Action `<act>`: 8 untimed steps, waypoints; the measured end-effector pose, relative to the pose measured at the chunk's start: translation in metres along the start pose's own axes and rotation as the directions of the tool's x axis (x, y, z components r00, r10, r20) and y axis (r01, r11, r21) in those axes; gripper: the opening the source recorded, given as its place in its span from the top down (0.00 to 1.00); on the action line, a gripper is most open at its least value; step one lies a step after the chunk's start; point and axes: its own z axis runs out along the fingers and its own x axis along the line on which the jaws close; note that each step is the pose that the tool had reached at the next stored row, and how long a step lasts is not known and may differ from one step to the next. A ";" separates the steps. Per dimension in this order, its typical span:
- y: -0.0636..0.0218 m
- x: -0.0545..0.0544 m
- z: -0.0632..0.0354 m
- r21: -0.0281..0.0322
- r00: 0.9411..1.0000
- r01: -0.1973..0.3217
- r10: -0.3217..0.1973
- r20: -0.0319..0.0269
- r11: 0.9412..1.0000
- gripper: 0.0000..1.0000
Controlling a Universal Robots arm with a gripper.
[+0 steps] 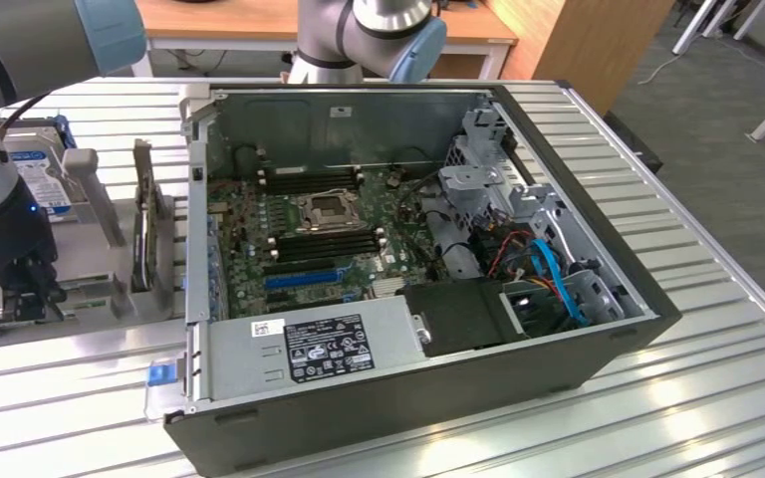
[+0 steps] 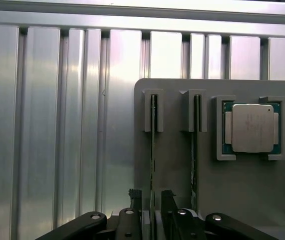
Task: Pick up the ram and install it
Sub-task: 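Pick up the ram and move it above insertion slot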
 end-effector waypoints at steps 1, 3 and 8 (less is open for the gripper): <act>0.0000 0.000 0.0000 0.000 1.000 0.000 0.000 0.000 1.000 0.70; -0.0001 0.000 0.0000 0.000 1.000 0.000 0.000 0.000 1.000 0.70; 0.0000 0.000 0.0010 0.000 1.000 0.000 0.000 0.000 1.000 0.70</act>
